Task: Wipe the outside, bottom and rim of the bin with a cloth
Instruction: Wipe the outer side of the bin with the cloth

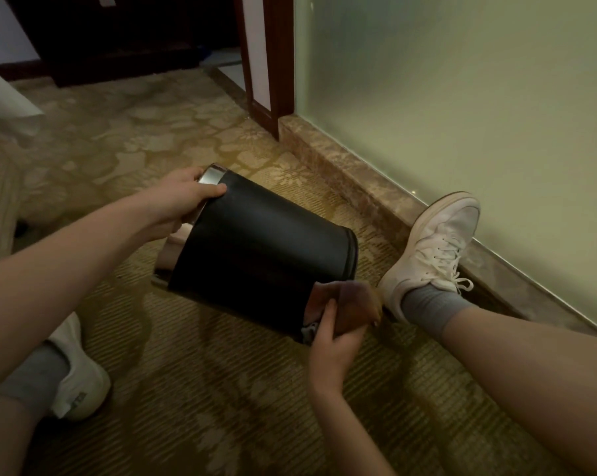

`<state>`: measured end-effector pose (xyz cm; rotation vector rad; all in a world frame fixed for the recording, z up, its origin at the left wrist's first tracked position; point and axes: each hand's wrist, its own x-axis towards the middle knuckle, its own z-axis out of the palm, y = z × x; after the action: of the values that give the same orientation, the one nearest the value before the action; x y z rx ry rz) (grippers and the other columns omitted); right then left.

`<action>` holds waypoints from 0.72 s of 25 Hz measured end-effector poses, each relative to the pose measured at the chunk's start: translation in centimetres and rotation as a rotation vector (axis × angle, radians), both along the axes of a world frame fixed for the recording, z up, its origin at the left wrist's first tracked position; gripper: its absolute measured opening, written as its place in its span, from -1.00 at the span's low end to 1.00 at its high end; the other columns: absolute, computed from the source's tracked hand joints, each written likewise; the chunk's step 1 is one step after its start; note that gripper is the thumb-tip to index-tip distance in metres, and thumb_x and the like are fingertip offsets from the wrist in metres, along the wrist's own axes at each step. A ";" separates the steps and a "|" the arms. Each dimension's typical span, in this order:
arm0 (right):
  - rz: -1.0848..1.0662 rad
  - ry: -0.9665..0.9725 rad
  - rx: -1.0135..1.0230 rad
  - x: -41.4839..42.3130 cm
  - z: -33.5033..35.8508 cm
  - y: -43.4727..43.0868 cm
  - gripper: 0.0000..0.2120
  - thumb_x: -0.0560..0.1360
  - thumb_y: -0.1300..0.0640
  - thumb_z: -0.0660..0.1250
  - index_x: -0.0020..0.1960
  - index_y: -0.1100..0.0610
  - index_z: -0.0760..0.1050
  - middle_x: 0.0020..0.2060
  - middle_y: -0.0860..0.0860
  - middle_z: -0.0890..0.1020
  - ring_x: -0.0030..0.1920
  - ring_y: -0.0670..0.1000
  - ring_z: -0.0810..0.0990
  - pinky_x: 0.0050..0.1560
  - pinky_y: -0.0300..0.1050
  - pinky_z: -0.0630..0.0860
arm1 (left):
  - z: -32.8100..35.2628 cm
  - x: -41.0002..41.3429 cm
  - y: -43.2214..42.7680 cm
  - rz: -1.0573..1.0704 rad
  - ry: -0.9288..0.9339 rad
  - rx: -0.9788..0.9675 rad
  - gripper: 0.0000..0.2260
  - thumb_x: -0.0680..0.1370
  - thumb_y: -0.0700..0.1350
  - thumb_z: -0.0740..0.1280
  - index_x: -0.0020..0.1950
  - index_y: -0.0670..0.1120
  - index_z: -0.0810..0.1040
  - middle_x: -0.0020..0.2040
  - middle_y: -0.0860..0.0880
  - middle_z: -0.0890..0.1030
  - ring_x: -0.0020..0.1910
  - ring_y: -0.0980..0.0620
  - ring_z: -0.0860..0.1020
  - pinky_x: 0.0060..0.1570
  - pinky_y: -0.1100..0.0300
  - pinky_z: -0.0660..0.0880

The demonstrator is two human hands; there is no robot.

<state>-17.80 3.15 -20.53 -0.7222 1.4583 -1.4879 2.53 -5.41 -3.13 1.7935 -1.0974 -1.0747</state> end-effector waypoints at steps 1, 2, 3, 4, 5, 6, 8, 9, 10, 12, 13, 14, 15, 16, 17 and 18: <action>0.009 0.016 -0.008 -0.2 0.5 -0.8 -0.74 0.58 0.12 0.33 0.23 -0.03 0.38 -0.06 -0.18 0.57 -0.14 -0.43 0.55 -0.17 -0.49 0.46 | 0.0 0.2 0.2 0.009 0.017 -0.002 -0.72 0.60 -0.16 0.26 0.32 -0.11 0.45 0.11 -0.11 0.56 -0.05 0.00 0.54 -0.15 0.16 0.46; 0.033 0.027 -0.006 -0.6 1.0 -1.8 -0.78 0.58 0.08 0.34 0.19 -0.04 0.40 -0.09 -0.18 0.58 -0.16 -0.39 0.57 -0.21 -0.49 0.45 | 0.0 0.7 0.4 0.007 0.039 0.000 -0.70 0.60 -0.15 0.26 0.34 -0.12 0.44 0.14 -0.12 0.55 0.00 -0.03 0.55 -0.10 0.15 0.47; 0.056 0.060 0.027 -1.2 1.8 -3.1 -0.83 0.56 0.00 0.34 0.13 -0.06 0.43 -0.13 -0.15 0.60 -0.18 -0.30 0.61 -0.20 -0.45 0.47 | 0.3 1.1 0.6 -0.012 0.051 0.013 -0.70 0.60 -0.14 0.25 0.33 -0.11 0.45 0.16 -0.12 0.56 0.06 -0.06 0.55 -0.06 0.12 0.48; 0.091 0.126 0.071 -2.0 2.6 -4.9 -0.85 0.53 -0.08 0.34 0.05 -0.06 0.49 -0.19 -0.11 0.63 -0.22 -0.20 0.64 -0.17 -0.28 0.56 | 0.6 1.5 0.8 -0.042 0.040 0.040 -0.72 0.60 -0.12 0.25 0.31 -0.09 0.46 0.15 -0.11 0.56 0.08 -0.08 0.54 -0.06 0.10 0.48; 0.172 0.202 0.128 -3.0 3.4 -7.2 -0.81 0.50 -0.12 0.33 -0.06 0.00 0.54 -0.27 -0.05 0.65 -0.28 -0.08 0.66 -0.18 -0.11 0.61 | 0.7 1.7 1.0 -0.059 0.026 0.064 -0.74 0.60 -0.12 0.24 0.28 -0.08 0.47 0.13 -0.11 0.56 0.07 -0.08 0.54 -0.09 0.08 0.48; 0.297 0.267 0.201 -4.0 4.4 -9.6 -0.77 0.48 -0.09 0.32 -0.18 0.06 0.56 -0.34 0.00 0.64 -0.36 -0.01 0.65 -0.22 -0.07 0.62 | 0.6 1.9 0.9 -0.057 0.022 0.074 -0.76 0.60 -0.13 0.24 0.27 -0.08 0.48 0.11 -0.11 0.56 0.03 -0.07 0.55 -0.12 0.08 0.49; 0.505 0.273 0.359 -5.4 6.6 -13.0 -0.80 0.51 0.02 0.35 -0.20 0.12 0.59 -0.37 0.04 0.62 -0.45 -0.03 0.59 -0.39 -0.23 0.53 | 0.1 1.7 0.7 -0.017 0.059 0.051 -0.76 0.59 -0.16 0.27 0.24 -0.13 0.51 0.10 -0.19 0.57 -0.04 -0.06 0.57 -0.10 0.09 0.51; 0.535 0.274 0.385 -5.6 6.9 -13.5 -0.79 0.51 0.02 0.37 -0.10 0.17 0.62 -0.33 0.05 0.63 -0.42 -0.04 0.60 -0.41 -0.26 0.50 | -0.2 1.4 0.5 0.010 0.072 0.036 -0.77 0.58 -0.16 0.29 0.22 -0.15 0.53 0.09 -0.22 0.58 -0.08 -0.06 0.58 -0.11 0.11 0.52; 0.512 0.283 0.351 -5.5 6.8 -13.5 -0.75 0.50 0.00 0.38 -0.02 0.19 0.61 -0.28 0.05 0.65 -0.35 -0.02 0.63 -0.35 -0.23 0.51 | -0.5 1.4 0.3 0.038 0.063 0.034 -0.79 0.57 -0.15 0.30 0.18 -0.16 0.55 0.05 -0.23 0.59 -0.13 -0.06 0.58 -0.14 0.12 0.53; 0.275 0.241 0.194 -4.8 6.0 -11.3 -0.68 0.49 -0.02 0.37 0.13 0.17 0.54 -0.14 0.04 0.66 -0.16 0.04 0.68 -0.16 -0.12 0.56 | -0.5 1.2 0.2 0.062 0.054 0.055 -0.83 0.57 -0.15 0.31 0.13 -0.16 0.56 0.00 -0.21 0.59 -0.18 -0.04 0.58 -0.17 0.14 0.52; 0.165 0.211 0.129 -3.8 5.4 -8.1 -0.67 0.51 0.00 0.37 0.20 0.13 0.49 -0.08 0.00 0.65 -0.10 -0.03 0.67 -0.10 -0.14 0.56 | -0.3 1.2 0.2 0.060 0.068 0.076 -0.85 0.57 -0.16 0.30 0.10 -0.15 0.57 0.00 -0.19 0.60 -0.16 -0.04 0.58 -0.14 0.13 0.52; 0.077 0.149 0.060 -2.7 4.6 -4.5 -0.66 0.54 0.06 0.37 0.28 0.08 0.43 -0.04 -0.05 0.63 -0.10 -0.18 0.64 -0.09 -0.28 0.54 | -0.2 1.4 0.1 0.055 0.074 0.096 -0.86 0.57 -0.16 0.30 0.09 -0.13 0.58 0.01 -0.17 0.60 -0.12 -0.06 0.58 -0.08 0.09 0.52; 0.026 0.077 0.031 -1.5 3.6 -0.6 -0.64 0.56 0.14 0.36 0.32 0.03 0.39 -0.03 -0.09 0.61 -0.14 -0.30 0.62 -0.16 -0.43 0.49 | 0.0 1.5 0.2 0.055 0.072 0.113 -0.87 0.57 -0.15 0.29 0.08 -0.11 0.58 0.01 -0.14 0.60 -0.07 -0.07 0.57 -0.04 0.07 0.50; -0.010 -0.008 0.002 -0.3 3.1 2.8 -0.63 0.56 0.22 0.35 0.32 0.01 0.38 -0.03 -0.10 0.60 -0.21 -0.36 0.60 -0.27 -0.48 0.47 | 0.0 1.6 0.4 0.064 0.064 0.128 -0.87 0.57 -0.14 0.29 0.08 -0.09 0.57 0.00 -0.13 0.59 -0.05 -0.08 0.56 -0.04 0.06 0.50; -0.016 -0.064 -0.006 0.4 2.5 4.9 -0.65 0.55 0.28 0.33 0.27 -0.01 0.40 -0.05 -0.08 0.60 -0.27 -0.39 0.59 -0.34 -0.49 0.45 | -0.1 1.7 0.5 0.076 0.063 0.138 -0.87 0.58 -0.13 0.29 0.10 -0.08 0.56 -0.01 -0.13 0.58 -0.03 -0.09 0.56 -0.06 0.06 0.50; -0.014 -0.092 0.001 0.7 1.9 5.6 -0.67 0.55 0.29 0.33 0.22 -0.02 0.42 -0.07 -0.08 0.60 -0.30 -0.39 0.58 -0.37 -0.47 0.45 | -0.2 1.9 0.6 0.082 0.067 0.146 -0.85 0.58 -0.12 0.29 0.13 -0.08 0.55 0.00 -0.14 0.58 -0.02 -0.10 0.56 -0.06 0.04 0.51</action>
<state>-17.07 8.79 -18.61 -0.6358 1.3968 -1.5115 4.40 -4.79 -3.37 1.8852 -0.9174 -1.1826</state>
